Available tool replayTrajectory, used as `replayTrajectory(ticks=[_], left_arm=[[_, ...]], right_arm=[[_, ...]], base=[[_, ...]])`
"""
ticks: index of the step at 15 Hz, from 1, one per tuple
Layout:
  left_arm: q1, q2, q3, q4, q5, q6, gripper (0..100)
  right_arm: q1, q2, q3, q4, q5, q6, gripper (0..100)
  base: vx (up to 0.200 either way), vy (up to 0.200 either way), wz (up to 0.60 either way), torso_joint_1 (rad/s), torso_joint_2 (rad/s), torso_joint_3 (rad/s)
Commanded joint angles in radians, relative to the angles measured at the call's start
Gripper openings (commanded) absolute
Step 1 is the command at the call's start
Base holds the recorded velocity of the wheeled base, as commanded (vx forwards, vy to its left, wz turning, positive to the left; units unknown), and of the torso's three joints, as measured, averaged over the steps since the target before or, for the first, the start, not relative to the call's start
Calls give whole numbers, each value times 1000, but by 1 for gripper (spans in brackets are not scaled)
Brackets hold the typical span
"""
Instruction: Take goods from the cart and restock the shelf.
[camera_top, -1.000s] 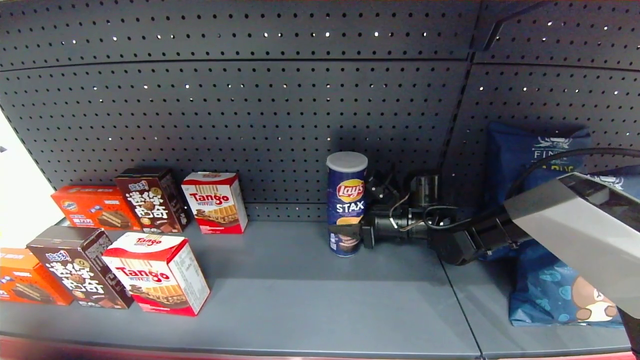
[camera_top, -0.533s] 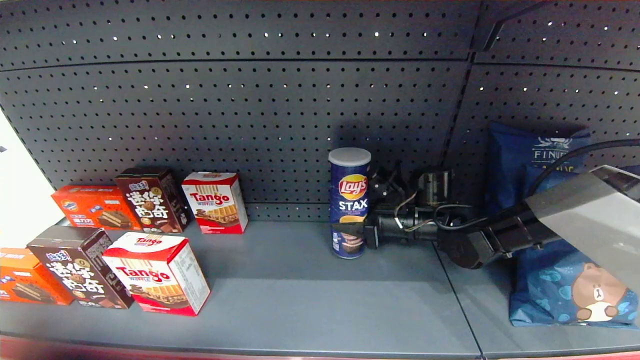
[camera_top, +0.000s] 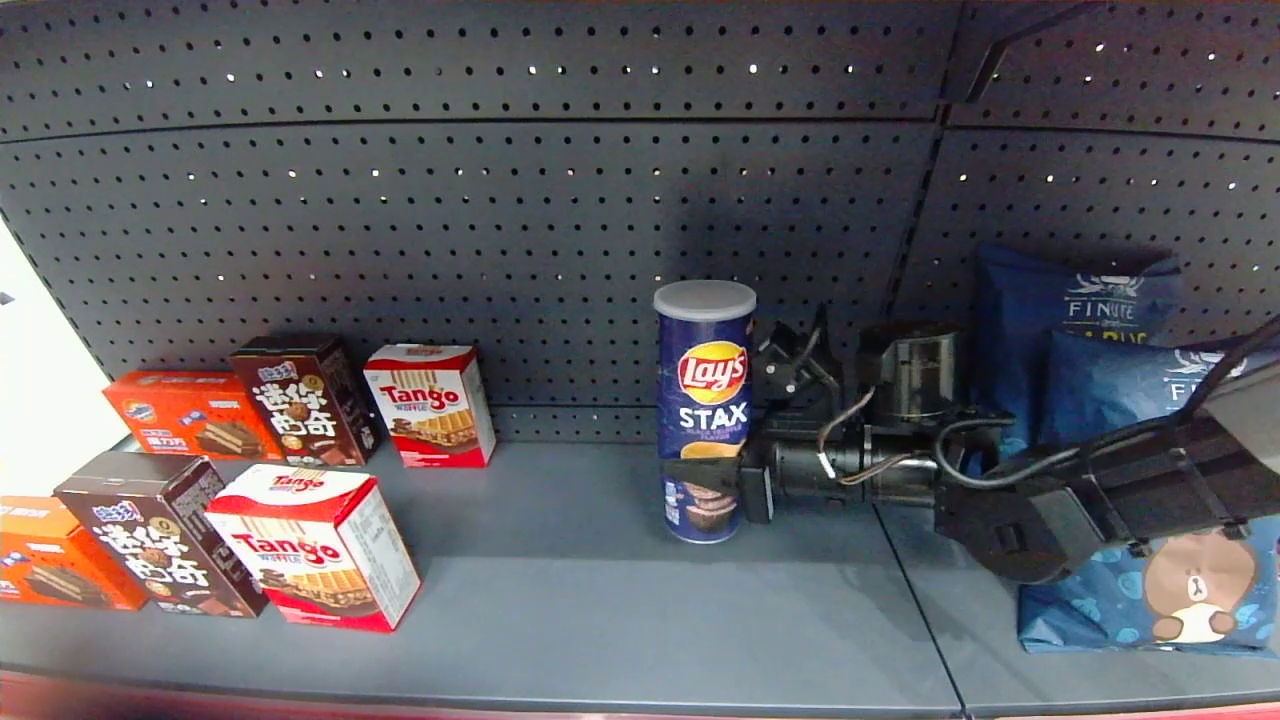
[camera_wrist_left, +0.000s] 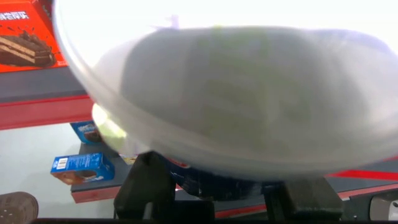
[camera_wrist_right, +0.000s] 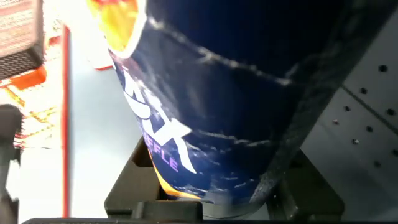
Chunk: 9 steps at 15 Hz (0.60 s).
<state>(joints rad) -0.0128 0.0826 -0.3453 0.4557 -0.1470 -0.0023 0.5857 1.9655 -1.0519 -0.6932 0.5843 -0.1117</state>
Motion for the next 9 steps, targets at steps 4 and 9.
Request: replayTrajectory(ticks=[4,9], left_arm=[[2,-47,40,0,0,1,0],[8,-53,31,0,46,-1,0]], right_arm=[[-17,-185,190,-5,-34,-5,0],[-12,-241,322,-111,-50,-2,0]], base=[[0,0,0,0,0,0],[0,0,0,0,0,0]])
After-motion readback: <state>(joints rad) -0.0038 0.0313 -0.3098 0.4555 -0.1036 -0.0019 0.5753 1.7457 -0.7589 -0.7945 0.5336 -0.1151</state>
